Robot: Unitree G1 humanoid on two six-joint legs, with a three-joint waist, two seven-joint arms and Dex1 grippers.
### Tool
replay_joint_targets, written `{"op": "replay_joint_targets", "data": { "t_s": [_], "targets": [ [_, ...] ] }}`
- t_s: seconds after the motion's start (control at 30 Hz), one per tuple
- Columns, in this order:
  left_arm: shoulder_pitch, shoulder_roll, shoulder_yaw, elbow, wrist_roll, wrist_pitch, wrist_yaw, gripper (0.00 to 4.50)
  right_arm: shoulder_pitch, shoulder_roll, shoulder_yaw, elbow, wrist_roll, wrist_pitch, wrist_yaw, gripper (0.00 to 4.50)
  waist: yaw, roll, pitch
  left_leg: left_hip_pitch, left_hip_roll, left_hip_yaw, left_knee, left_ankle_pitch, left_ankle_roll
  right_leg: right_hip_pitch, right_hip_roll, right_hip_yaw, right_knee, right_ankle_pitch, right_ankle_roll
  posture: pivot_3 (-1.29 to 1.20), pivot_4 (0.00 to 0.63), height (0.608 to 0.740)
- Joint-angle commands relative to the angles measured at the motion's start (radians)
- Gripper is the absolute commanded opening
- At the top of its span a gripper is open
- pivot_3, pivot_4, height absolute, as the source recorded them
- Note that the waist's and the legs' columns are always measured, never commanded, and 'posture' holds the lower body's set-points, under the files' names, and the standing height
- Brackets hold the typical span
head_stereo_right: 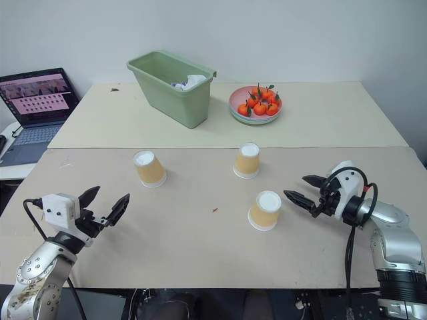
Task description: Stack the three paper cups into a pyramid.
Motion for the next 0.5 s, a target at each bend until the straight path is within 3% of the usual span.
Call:
{"op": "replay_joint_targets", "data": {
  "t_s": [0.03,0.1,0.2,0.33,0.5],
  "targets": [
    [-0.044,0.086,-0.064,-0.055,-0.035,0.053,-0.117,4.5,0.026,-0.06,-0.05,-0.06,0.018,0.008,0.025,4.42,0.0,0.0,0.0,0.0,0.0,0.0,0.0,0.0,0.0,0.0,0.0,0.0,0.0,0.0,0.0,0.0,0.15,0.727],
    [-0.13,0.181,-0.149,-0.087,-0.104,0.146,-0.259,4.5,0.083,-0.125,-0.075,-0.11,0.022,0.023,0.078,4.42,0.018,0.001,0.001,-0.001,-0.001,0.0,0.001,0.0,0.0,0.0,0.0,-0.001,0.001,0.0,0.0,0.0,0.15,0.727],
    [-0.292,0.25,-0.18,-0.065,-0.202,0.253,-0.325,4.5,0.187,-0.211,-0.106,-0.188,0.052,0.067,0.16,4.42,0.029,0.003,0.002,-0.005,-0.002,-0.002,0.003,0.0,0.0,-0.003,-0.001,-0.003,0.002,0.0,0.0,0.0,0.15,0.727],
    [-0.463,0.28,-0.221,-0.024,-0.255,0.309,-0.412,4.5,0.275,-0.269,-0.183,-0.285,0.1,0.112,0.203,4.42,0.007,0.003,0.002,-0.004,-0.002,-0.002,0.003,0.0,0.0,-0.002,-0.001,-0.002,0.002,0.001,-0.001,0.0,0.15,0.727],
    [-0.616,0.277,-0.329,0.027,-0.22,0.292,-0.519,4.5,0.265,-0.225,-0.235,-0.456,0.231,0.231,0.131,4.42,-0.017,0.002,0.003,-0.003,-0.001,0.002,0.002,0.0,0.0,-0.001,0.0,0.001,0.001,0.001,-0.001,0.0,0.15,0.727]
  ]
}}
